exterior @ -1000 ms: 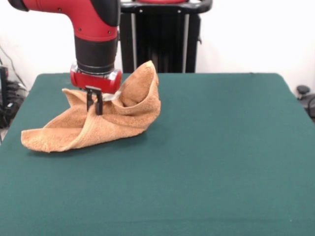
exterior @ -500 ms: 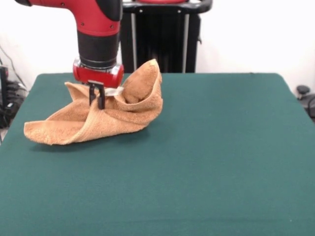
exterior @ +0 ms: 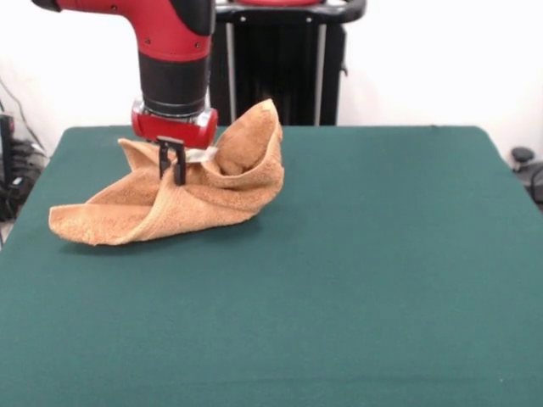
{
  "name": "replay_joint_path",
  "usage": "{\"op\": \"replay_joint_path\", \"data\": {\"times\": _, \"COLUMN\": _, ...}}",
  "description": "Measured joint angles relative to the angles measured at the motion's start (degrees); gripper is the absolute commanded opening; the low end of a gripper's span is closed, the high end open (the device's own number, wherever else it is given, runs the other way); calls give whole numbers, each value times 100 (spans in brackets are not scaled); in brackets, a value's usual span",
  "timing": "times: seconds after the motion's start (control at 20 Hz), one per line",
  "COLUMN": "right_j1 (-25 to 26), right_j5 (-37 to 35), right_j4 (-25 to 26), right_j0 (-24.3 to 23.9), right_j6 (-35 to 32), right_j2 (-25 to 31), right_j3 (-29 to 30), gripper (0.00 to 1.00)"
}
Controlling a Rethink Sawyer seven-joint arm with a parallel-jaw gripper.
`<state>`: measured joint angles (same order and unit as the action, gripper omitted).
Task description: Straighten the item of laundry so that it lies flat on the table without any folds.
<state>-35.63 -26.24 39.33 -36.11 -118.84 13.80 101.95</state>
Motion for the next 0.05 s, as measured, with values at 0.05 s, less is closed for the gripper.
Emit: {"op": "replay_joint_path", "data": {"times": 0.05, "right_j1": 0, "right_j5": 0, "right_j4": -1, "right_j0": 0, "right_j6": 0, "right_j2": 0, "right_j3": 0, "gripper": 0}}
